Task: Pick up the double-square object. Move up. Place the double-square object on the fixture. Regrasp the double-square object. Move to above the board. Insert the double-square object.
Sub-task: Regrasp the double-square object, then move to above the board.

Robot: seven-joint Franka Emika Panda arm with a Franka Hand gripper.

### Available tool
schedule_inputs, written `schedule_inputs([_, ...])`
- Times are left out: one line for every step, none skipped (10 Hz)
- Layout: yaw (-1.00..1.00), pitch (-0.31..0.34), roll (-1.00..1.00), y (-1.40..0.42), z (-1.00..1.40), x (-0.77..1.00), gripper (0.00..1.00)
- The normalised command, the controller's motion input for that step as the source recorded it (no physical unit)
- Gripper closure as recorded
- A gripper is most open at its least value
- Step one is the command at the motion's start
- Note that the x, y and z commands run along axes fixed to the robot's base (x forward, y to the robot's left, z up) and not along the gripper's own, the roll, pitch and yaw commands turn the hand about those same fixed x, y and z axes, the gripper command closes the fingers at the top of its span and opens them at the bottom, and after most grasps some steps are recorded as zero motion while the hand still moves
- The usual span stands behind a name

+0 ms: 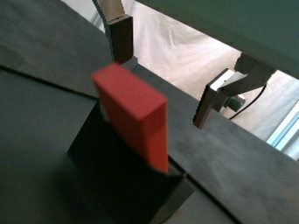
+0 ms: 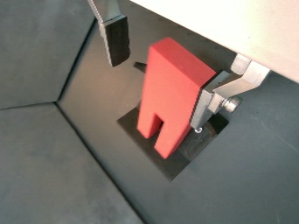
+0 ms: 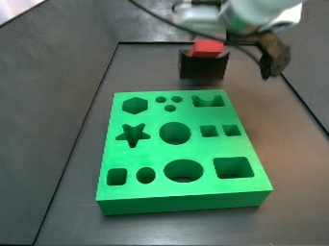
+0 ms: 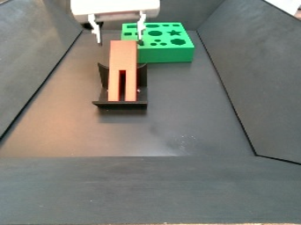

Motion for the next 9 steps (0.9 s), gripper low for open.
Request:
schedule_inputs([-0.06, -0.034, 0.06, 0.01, -0.48, 0.05, 0.00])
schedule_inputs([-0.06, -0.016, 0.07, 0.01, -0.30, 0.05, 0.00])
schedule_inputs([-0.05, -0.008, 0.07, 0.00, -0.20, 0.05, 0.00])
schedule_inputs([0.00, 0.000, 0.00, 0.00, 0.00, 0.00, 1.00])
schedule_inputs([0.05, 0.023, 0.19, -0.08, 1.00, 0.03, 1.00])
schedule_inputs([0.05, 0.020, 0.19, -0.09, 1.00, 0.03, 1.00])
schedule_inputs([0.03, 0.020, 0.15, -0.09, 1.00, 0.03, 1.00])
schedule_inputs([0.02, 0.020, 0.11, -0.08, 1.00, 0.03, 1.00])
schedule_inputs([0.02, 0.026, 0.07, -0.08, 1.00, 0.03, 1.00])
